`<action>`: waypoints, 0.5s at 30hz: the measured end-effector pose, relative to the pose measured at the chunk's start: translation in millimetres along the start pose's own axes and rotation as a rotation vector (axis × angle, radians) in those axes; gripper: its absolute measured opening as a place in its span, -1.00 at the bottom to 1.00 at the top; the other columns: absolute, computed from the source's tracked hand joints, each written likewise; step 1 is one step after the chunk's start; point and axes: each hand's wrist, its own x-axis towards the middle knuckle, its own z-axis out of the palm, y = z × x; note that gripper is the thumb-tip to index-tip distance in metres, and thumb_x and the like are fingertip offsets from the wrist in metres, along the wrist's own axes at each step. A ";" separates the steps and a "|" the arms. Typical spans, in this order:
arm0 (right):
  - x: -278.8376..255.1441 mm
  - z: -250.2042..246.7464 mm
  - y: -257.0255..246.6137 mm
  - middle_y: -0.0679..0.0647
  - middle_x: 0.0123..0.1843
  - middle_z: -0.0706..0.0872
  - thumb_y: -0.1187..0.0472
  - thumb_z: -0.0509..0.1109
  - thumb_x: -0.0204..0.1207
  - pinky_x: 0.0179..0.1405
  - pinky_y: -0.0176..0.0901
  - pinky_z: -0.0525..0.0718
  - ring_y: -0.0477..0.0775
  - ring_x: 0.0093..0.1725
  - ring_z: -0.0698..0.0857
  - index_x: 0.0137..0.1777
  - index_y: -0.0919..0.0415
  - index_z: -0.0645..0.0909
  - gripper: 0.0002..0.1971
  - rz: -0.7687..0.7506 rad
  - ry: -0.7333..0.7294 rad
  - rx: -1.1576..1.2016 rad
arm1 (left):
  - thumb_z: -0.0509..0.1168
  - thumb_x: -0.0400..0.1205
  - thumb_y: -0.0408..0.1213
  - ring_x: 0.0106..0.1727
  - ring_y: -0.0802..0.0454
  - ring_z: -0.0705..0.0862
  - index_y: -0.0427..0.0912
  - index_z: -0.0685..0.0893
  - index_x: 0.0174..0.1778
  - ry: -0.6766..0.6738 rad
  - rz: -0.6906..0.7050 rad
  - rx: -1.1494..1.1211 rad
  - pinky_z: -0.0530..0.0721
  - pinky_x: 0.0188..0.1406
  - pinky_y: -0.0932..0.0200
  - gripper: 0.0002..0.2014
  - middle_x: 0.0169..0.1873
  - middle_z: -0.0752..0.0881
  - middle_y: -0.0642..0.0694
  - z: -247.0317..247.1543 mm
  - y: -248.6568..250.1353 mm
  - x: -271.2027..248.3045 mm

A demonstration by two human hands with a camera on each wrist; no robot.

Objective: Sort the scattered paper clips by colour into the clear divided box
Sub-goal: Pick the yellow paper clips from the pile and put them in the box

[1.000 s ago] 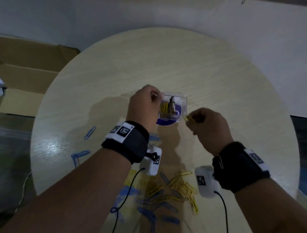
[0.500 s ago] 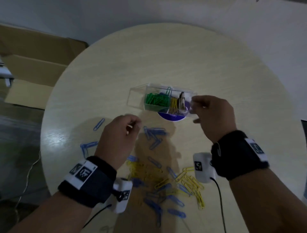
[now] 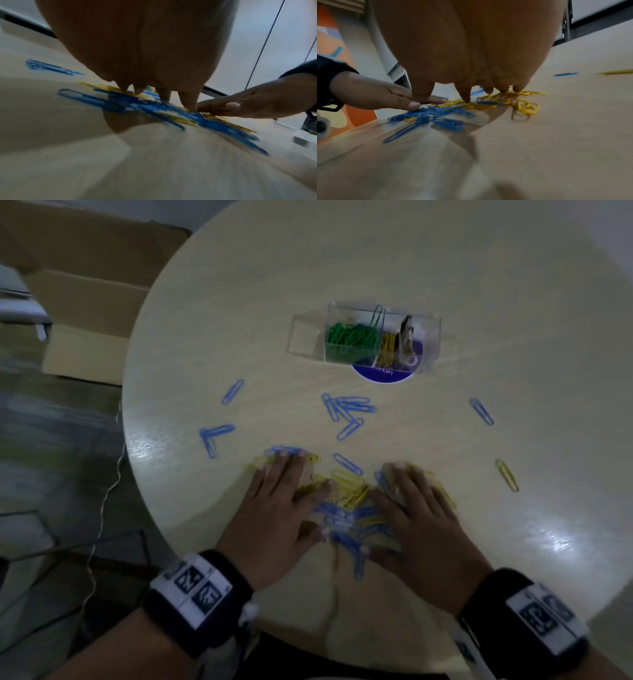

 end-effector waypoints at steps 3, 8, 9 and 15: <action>26.1 -9.9 4.2 0.15 0.72 0.00 -0.61 -0.13 0.33 0.60 0.24 0.18 0.25 0.70 -0.07 0.58 -0.18 0.25 -0.13 -0.005 0.012 0.020 | 0.03 0.55 0.37 0.73 -0.19 -0.14 0.38 0.44 0.47 0.011 -0.019 -0.176 -0.03 0.66 -0.28 -0.45 0.73 -0.02 -0.10 -9.4 -10.2 18.9; 47.3 -31.5 19.0 0.14 0.61 0.37 -0.28 0.25 0.48 0.59 0.16 0.25 0.27 0.63 0.24 0.42 -0.01 0.55 -0.42 -0.036 0.209 0.225 | 0.25 0.62 0.06 0.62 -0.12 0.32 0.18 0.74 0.19 0.305 -0.079 -0.500 0.23 0.62 -0.08 -0.72 0.55 0.47 0.01 -30.1 -35.3 30.1; 46.9 -35.3 24.4 0.13 0.53 0.50 -0.13 0.38 0.48 0.54 0.16 0.34 0.26 0.56 0.38 0.35 0.04 0.61 -0.52 -0.017 0.278 0.250 | 0.30 0.63 -0.07 0.46 -0.12 0.51 0.10 0.77 0.13 0.399 -0.115 -0.459 0.41 0.50 -0.07 -0.78 0.37 0.61 0.00 -33.0 -43.8 28.6; 32.6 -35.8 46.9 0.21 0.03 0.67 0.18 0.52 0.36 0.07 0.22 0.62 0.38 0.00 0.64 0.11 0.13 0.70 -0.70 0.286 0.329 0.223 | 0.29 0.58 -0.21 -0.05 -0.15 0.67 -0.03 0.77 -0.04 0.371 -0.311 -0.216 0.66 -0.01 -0.04 -0.85 -0.13 0.68 -0.05 -30.3 -71.5 2.6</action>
